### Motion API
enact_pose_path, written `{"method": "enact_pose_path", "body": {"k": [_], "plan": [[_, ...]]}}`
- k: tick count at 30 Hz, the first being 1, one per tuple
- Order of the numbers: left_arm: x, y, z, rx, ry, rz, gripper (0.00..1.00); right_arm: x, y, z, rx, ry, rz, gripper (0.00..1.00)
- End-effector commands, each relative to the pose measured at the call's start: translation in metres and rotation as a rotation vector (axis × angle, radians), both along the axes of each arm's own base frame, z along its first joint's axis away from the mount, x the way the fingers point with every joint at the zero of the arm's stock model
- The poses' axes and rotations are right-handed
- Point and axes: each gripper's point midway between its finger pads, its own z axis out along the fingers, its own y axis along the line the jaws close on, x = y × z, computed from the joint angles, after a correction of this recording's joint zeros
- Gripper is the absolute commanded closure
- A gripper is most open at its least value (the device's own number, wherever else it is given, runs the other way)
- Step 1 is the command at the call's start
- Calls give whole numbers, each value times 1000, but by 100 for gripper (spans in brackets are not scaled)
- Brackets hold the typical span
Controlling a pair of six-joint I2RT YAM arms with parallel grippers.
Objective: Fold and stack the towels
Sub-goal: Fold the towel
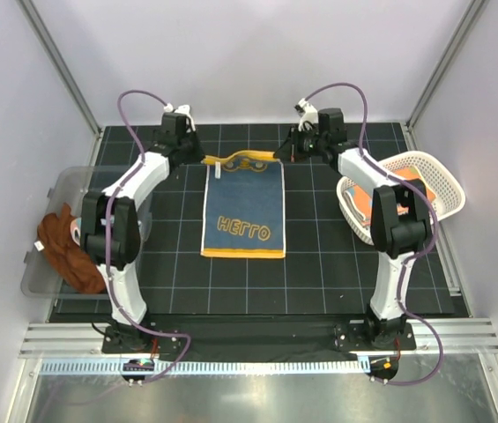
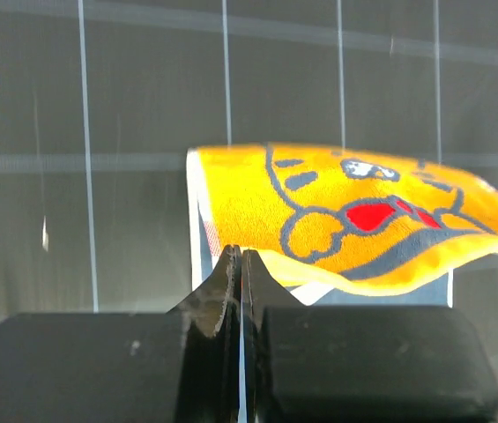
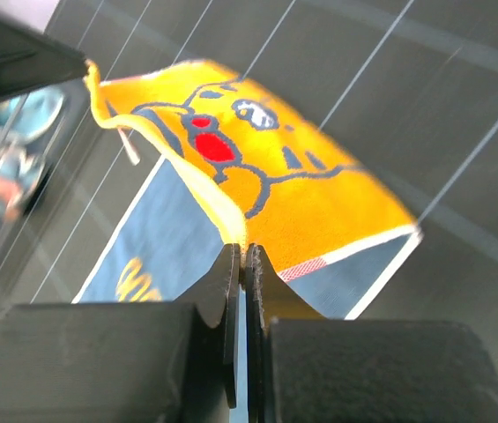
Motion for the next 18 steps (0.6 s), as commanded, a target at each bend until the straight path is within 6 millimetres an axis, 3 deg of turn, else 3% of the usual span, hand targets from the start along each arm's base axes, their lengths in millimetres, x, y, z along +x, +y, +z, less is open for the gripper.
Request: {"method": "enact_pose_path", "body": {"k": [1,2,4,5,6,12,13,18], "plan": [[-31,2,37,-32,-38,-42,100,-40,4,31,-27,-55,50,99],[-42,1,42,-45,-36,-53,100,-48,4,29,-28,-44,51,99],[-66,2,21,-45,33,-66,100,-71,3,16,-51,-19,55,99],[-76,3,26,-49,28,-69,100,-77,1,12,-64,-14,47,99],[-87,7,12,-42,64,-63,100,-91,-5,4,-84,6,40,99],[-125,9,3,-19,148,-37,100,-131,-16,-25,-97,85,10,99],[-135,11,-9,-16,179,-33,100,-137,-16,-26,-88,95,10,99],[-158,1,-29,-89,265,-48,100,-160,-13,-50,-106,144,18,99]]}}
